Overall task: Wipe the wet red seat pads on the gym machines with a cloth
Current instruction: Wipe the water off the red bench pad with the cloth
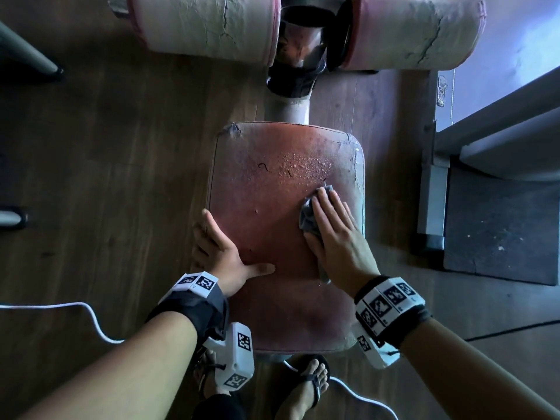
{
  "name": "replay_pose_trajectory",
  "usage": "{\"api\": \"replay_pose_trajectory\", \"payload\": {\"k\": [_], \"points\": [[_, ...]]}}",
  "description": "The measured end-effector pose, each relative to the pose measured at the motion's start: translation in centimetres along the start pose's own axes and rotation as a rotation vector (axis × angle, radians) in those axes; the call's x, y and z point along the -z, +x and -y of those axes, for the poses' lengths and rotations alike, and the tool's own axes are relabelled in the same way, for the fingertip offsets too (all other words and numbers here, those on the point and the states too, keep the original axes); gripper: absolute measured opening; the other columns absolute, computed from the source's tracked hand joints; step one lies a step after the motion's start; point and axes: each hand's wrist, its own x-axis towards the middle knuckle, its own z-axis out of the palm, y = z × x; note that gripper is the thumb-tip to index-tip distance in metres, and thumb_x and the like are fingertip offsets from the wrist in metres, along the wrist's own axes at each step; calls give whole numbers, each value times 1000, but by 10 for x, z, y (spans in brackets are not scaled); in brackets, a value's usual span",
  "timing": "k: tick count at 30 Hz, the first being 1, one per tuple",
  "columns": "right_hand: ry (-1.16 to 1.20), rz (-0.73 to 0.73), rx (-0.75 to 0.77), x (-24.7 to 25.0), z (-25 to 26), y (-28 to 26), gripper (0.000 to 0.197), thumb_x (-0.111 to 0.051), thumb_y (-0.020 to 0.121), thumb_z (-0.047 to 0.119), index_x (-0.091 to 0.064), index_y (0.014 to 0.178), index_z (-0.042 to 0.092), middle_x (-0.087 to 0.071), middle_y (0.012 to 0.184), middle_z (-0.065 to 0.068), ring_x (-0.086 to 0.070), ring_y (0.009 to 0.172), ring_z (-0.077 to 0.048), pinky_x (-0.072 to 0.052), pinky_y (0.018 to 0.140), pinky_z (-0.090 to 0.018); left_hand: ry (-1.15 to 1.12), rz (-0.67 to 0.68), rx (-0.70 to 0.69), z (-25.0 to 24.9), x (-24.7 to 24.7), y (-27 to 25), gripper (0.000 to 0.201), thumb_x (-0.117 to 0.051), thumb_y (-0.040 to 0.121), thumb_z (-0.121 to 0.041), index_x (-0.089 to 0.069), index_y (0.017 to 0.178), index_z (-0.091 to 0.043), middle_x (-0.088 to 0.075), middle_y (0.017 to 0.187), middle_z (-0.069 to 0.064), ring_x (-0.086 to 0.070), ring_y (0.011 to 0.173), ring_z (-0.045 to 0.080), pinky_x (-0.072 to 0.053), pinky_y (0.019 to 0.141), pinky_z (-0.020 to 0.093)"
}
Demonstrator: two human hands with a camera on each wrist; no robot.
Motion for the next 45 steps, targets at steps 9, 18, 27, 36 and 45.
{"api": "replay_pose_trajectory", "payload": {"k": [9,18,27,36,45], "points": [[61,-8,-70,-2,1,10,61,-41,102,33,-27,151,2,-18,161,-13,-8,151,-27,-20,121,-46,47,0,8,-2,2,-2,168,-87,46,-66,41,143,-18,26,158,20,8,149,37,-4,121,52],[16,50,-102,11,-8,56,68,-35,101,40,-14,155,5,-6,163,-13,1,151,-29,-9,123,-43,80,4,23,1,0,0,171,-80,38,-76,44,140,-21,26,158,19,11,150,35,-6,119,52],[44,35,-18,11,-9,99,64,-37,101,36,-20,153,3,-14,162,-15,-4,150,-34,-7,123,-46,142,12,73,0,1,3,171,-77,38,-81,49,136,-19,23,158,20,3,150,36,-12,120,50],[-27,64,61,-5,15,26,62,-47,100,31,-28,150,-1,-19,161,-16,-9,150,-34,-24,118,-49,43,-1,-2,3,1,1,168,-85,42,-71,59,120,-32,29,157,18,16,149,32,-4,121,51],[22,98,98,0,22,48,63,-46,99,31,-26,152,4,-16,162,-11,-7,150,-32,-14,121,-43,69,-11,64,-1,0,1,171,-86,39,-70,47,137,-28,25,159,15,8,150,33,-11,120,53]]}}
